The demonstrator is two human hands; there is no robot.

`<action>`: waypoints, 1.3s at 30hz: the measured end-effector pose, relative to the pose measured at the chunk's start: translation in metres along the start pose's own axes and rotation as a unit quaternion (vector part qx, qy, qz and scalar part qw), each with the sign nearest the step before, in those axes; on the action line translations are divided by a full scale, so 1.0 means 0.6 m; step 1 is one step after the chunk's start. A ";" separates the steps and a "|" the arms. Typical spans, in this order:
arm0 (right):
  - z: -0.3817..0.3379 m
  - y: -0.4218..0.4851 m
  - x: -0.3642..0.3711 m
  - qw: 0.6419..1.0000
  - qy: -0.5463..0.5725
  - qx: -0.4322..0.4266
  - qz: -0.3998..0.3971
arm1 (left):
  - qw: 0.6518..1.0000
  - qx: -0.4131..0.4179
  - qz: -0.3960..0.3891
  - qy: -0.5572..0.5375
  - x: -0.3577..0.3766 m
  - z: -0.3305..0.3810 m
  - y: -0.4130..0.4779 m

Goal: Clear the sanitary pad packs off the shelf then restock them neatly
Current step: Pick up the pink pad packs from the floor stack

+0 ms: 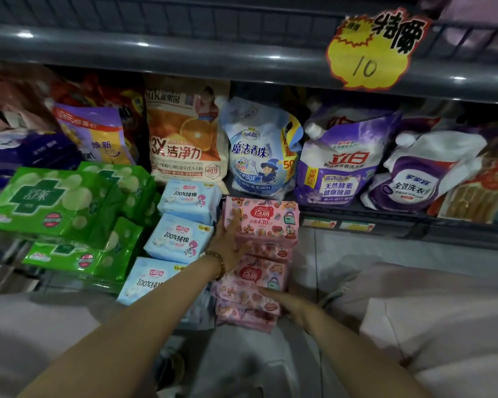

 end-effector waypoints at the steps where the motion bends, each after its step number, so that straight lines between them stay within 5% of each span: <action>1: 0.001 0.000 0.004 1.000 -0.003 0.004 -0.011 | 1.000 -0.005 -0.005 0.004 -0.001 0.001 0.000; 8: -0.016 -0.035 0.012 0.999 0.028 0.001 -0.023 | 1.000 -0.009 -0.004 0.027 -0.012 0.016 -0.006; 14: -0.087 -0.153 -0.054 0.996 -0.055 -0.034 -0.067 | 0.999 -0.029 -0.015 0.004 -0.037 0.059 -0.026; 22: -0.235 -0.412 -0.083 0.971 -0.016 -0.229 -0.059 | 0.954 0.081 0.019 -0.287 -0.174 0.224 -0.097; 32: -0.501 -0.637 -0.079 0.842 -0.050 -0.533 0.072 | 0.886 0.276 0.178 -0.328 -0.411 0.471 -0.054; 39: -0.654 -0.627 -0.112 0.772 -0.118 -0.602 0.166 | 0.894 0.323 0.179 -0.253 -0.485 0.523 0.090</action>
Point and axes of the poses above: each hand's wrist, its own y-axis towards the middle knuckle, its own x-axis out of the palm, z = x × y, the point moved 5 cm from there along y, towards the middle knuckle, and after that the axes turned 7 degrees about x, right-handed, at the moved point
